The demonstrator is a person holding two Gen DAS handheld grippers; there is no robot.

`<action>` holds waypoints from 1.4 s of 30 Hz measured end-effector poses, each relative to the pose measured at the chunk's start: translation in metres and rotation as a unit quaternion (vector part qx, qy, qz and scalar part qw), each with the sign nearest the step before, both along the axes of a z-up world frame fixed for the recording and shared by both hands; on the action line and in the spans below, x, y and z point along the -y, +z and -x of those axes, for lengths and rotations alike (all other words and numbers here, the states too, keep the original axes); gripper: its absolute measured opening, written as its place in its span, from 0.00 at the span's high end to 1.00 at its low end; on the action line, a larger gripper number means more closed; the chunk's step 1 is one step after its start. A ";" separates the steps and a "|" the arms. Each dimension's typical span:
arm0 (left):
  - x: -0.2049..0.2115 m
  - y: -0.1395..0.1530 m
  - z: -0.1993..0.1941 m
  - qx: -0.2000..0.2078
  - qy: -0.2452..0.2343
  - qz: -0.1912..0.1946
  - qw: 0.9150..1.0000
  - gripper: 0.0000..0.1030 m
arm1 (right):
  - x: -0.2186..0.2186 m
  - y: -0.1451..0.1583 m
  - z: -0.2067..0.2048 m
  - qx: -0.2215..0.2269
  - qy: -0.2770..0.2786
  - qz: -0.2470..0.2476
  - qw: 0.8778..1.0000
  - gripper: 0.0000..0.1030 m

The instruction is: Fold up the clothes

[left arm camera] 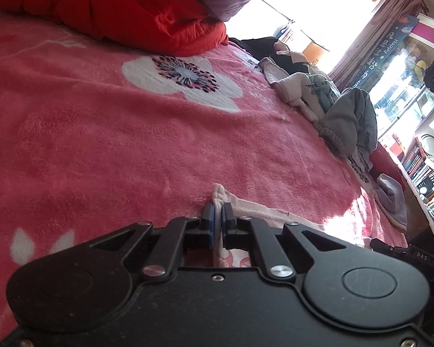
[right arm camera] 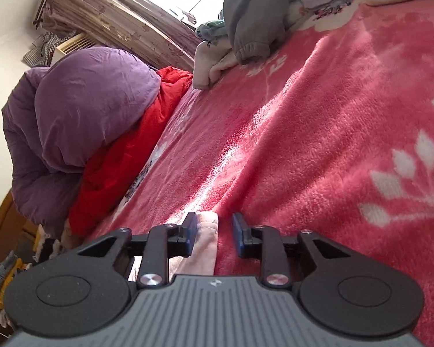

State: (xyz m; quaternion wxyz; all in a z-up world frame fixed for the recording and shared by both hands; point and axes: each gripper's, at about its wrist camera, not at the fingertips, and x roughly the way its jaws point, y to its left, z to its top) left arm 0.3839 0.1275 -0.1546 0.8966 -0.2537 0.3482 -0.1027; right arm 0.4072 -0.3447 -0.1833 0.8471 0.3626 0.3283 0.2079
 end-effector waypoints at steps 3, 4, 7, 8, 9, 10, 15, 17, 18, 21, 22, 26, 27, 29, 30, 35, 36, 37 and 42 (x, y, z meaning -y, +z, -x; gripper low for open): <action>0.003 0.001 0.001 0.002 0.001 -0.007 1.000 0.99 | -0.010 0.001 0.000 0.011 0.007 0.034 0.999 0.73; 0.004 0.001 0.001 0.003 0.000 -0.011 1.000 0.99 | -0.020 0.006 0.001 0.019 0.011 0.073 0.997 0.72; 0.005 0.002 0.001 0.004 0.000 -0.013 1.000 0.99 | -0.051 0.021 0.005 0.044 0.026 0.194 0.980 0.70; 0.004 0.002 0.002 0.004 0.001 -0.012 1.000 0.99 | -0.061 0.026 0.007 0.054 0.036 0.232 0.971 0.68; 0.004 0.001 0.002 0.003 0.001 -0.011 1.000 0.99 | -0.067 0.029 0.008 0.056 0.036 0.264 0.962 0.68; 0.003 0.001 0.001 0.003 0.002 -0.010 1.000 0.99 | -0.067 0.030 0.009 0.052 0.035 0.261 0.963 0.68; 0.002 0.000 0.001 0.001 0.002 -0.008 1.000 0.99 | -0.037 0.024 0.006 0.023 0.035 0.155 0.987 0.59; 0.002 0.000 0.000 0.001 0.002 -0.007 1.000 0.99 | -0.036 0.021 0.005 0.017 0.027 0.165 0.986 0.76; 0.002 0.000 0.000 0.001 0.002 -0.007 1.000 0.99 | -0.036 0.020 0.005 0.015 0.022 0.171 0.985 0.76; 0.001 -0.001 0.000 0.000 0.001 -0.005 1.000 0.99 | -0.043 0.025 0.005 0.012 0.011 0.208 0.978 0.85; 0.001 -0.001 0.000 0.000 0.001 -0.004 1.000 0.99 | -0.048 0.029 0.008 0.016 0.006 0.230 0.973 0.85; 0.001 -0.001 -0.001 -0.001 0.002 -0.001 1.000 0.99 | -0.051 0.036 0.016 0.024 -0.018 0.270 0.962 0.77; 0.001 -0.001 -0.001 -0.001 0.001 -0.001 1.000 0.99 | -0.048 0.033 0.016 0.023 -0.022 0.265 0.964 0.77; 0.000 -0.001 -0.001 -0.002 0.001 0.001 1.000 0.99 | -0.042 0.033 0.016 0.021 -0.029 0.239 0.970 0.75; 0.000 -0.001 0.000 -0.002 0.001 0.001 1.000 0.99 | -0.037 0.031 0.016 0.018 -0.033 0.216 0.976 0.72; 0.003 0.000 0.001 0.003 0.000 -0.007 1.000 0.99 | -0.031 0.023 0.008 0.019 -0.024 0.160 0.987 0.72; 0.003 0.001 0.001 0.007 0.000 -0.009 1.000 0.99 | -0.032 0.023 0.008 0.022 -0.022 0.164 0.986 0.77; 0.003 0.003 0.002 0.011 0.001 -0.010 1.000 0.99 | -0.033 0.026 0.008 0.026 -0.019 0.167 0.985 0.94; 0.006 0.007 0.002 0.022 -0.003 -0.023 0.999 0.99 | -0.040 0.036 0.014 0.040 -0.034 0.218 0.975 0.94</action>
